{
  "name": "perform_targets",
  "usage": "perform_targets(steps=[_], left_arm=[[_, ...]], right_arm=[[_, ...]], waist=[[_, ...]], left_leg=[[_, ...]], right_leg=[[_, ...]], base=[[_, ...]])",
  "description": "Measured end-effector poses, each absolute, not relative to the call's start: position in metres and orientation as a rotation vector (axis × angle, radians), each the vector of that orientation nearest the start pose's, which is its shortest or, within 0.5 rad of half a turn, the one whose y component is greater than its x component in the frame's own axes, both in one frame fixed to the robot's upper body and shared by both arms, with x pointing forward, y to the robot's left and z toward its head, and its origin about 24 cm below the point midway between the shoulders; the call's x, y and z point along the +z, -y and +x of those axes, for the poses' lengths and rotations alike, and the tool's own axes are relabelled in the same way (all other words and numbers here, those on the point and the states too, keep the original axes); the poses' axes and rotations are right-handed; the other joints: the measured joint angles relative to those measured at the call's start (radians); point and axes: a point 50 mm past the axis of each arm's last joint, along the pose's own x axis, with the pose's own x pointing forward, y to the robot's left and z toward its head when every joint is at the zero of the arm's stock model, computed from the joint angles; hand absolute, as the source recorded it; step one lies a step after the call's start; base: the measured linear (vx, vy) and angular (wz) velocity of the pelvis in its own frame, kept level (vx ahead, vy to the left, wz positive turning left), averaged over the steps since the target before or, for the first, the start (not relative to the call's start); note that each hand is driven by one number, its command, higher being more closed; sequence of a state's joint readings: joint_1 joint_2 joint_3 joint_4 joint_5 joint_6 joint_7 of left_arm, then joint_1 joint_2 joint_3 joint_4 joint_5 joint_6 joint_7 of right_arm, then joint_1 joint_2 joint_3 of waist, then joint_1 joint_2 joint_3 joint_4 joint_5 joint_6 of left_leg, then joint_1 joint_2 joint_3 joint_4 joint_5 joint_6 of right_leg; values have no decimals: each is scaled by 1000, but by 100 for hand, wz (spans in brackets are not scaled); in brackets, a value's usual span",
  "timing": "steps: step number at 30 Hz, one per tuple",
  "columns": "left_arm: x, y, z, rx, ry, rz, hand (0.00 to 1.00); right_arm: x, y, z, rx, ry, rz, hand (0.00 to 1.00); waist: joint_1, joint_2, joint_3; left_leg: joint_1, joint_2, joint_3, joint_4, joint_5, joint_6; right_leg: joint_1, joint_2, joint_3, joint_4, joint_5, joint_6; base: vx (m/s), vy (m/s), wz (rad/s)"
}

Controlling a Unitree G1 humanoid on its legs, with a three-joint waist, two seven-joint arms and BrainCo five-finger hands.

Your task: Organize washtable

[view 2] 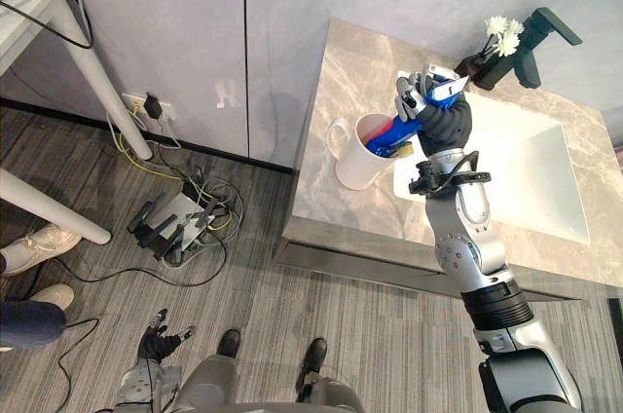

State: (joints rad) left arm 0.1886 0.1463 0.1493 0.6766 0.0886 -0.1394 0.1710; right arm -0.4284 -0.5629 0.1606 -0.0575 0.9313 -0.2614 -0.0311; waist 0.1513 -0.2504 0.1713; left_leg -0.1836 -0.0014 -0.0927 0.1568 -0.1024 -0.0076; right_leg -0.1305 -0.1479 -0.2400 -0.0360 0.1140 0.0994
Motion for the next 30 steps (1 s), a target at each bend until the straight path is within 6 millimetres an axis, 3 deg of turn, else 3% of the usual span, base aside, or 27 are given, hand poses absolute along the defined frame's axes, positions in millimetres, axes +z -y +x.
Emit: perform_targets(steps=[21, 30], left_arm=[[-113, -245, 122, 339, -732, 249, 0], [-115, -243, 118, 326, -746, 255, 0]], right_arm=[[202, 189, 302, 277, 566, 361, 0], [226, 222, 295, 188, 671, 310, 0]], waist=[[-3, 3, 2], [-11, 19, -4]], left_leg=[[1, 2, 12, 2, 0, 0], [16, 3, 31, 5, 0, 0]], right_leg=[[-5, 4, 8, -1, 8, -11], [1, 4, 23, -1, 9, -11]], base=[[0, 0, -1], [-7, 3, -3]])
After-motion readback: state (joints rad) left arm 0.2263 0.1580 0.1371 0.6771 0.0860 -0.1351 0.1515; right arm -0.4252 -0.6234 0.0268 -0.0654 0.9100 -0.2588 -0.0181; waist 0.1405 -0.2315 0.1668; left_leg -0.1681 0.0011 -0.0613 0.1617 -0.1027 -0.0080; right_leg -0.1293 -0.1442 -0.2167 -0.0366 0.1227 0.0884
